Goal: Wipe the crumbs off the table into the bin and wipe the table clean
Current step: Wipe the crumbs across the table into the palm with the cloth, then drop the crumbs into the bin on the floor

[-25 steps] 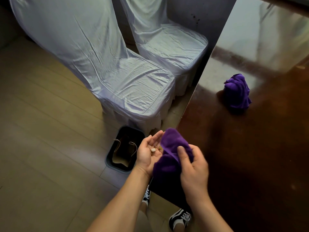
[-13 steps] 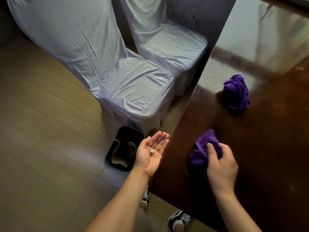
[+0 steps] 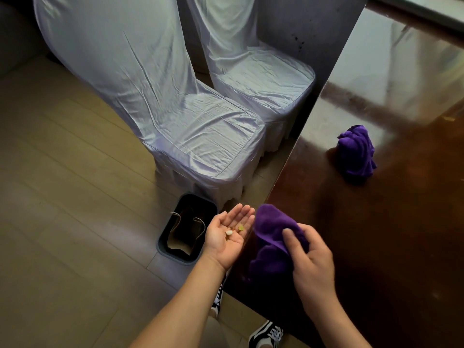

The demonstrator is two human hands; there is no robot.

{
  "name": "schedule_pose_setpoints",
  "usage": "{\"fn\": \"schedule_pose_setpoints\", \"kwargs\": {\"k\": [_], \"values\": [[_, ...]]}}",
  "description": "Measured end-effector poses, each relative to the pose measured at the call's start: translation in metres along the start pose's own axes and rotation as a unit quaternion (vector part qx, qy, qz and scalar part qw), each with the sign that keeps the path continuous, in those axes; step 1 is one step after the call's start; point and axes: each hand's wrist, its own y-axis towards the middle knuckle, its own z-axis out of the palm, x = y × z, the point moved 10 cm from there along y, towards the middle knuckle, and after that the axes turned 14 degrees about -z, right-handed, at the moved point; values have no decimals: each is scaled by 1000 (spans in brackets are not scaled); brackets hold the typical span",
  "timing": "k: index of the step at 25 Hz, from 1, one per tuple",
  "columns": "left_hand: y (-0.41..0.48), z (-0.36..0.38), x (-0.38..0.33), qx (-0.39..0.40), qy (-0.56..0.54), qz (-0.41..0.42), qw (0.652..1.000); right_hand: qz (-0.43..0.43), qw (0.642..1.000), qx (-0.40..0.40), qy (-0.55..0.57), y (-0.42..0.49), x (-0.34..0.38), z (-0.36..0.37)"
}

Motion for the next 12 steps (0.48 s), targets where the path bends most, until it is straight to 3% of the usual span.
{"fn": "schedule_pose_setpoints", "kwargs": {"k": [5,9,12], "values": [[-11,-27,-25,-4,-58,40,998,6,999,-38,-31,2,4,-13],[-36,-68,-75,-19,-78,104,991,-27,995,-19,-94,9,7,-5],[-51,-106,-119,-78,-71,155,982,-66,980,10,-185,16,2,-4]]}}
